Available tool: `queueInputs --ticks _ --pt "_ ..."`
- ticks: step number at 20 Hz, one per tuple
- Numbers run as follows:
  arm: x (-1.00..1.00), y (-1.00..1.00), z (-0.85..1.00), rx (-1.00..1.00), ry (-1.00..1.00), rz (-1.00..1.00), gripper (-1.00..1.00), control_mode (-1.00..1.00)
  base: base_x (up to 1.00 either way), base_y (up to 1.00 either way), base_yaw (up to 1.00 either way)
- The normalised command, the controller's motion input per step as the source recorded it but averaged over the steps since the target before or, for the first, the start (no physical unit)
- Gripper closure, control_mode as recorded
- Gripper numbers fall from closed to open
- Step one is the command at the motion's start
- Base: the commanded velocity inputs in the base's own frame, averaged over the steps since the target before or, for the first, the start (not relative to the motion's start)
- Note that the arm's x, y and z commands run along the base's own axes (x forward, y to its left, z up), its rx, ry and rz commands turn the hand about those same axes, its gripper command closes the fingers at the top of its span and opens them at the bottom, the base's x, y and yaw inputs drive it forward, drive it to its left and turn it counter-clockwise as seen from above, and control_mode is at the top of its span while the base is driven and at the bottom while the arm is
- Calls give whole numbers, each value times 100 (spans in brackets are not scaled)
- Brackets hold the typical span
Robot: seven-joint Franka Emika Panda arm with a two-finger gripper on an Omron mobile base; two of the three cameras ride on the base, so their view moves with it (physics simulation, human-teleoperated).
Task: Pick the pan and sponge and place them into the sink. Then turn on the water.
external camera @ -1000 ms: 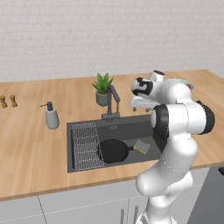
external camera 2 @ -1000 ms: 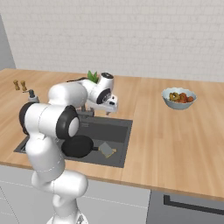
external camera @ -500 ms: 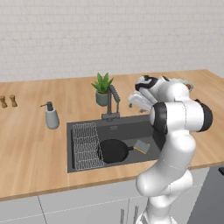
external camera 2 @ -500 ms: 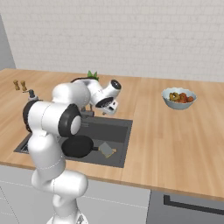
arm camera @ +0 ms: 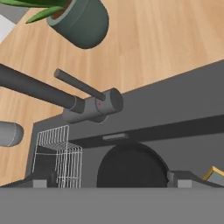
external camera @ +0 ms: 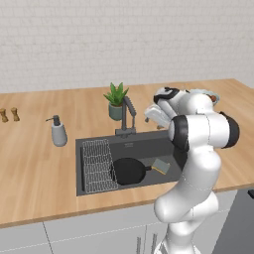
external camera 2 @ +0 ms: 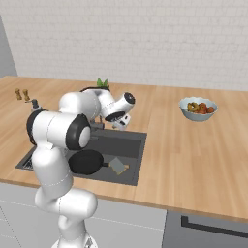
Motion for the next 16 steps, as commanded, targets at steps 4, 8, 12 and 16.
queueInputs --ticks 4,8,12,16 --pt "4 15 -24 0 -4 0 -100 -100 0 0 0" --pt "13 16 -21 0 0 0 -100 -100 0 0 0" --pt "18 20 -19 0 0 0 -100 -100 0 0 0" --pt "17 26 -12 0 0 0 -100 -100 0 0 0"
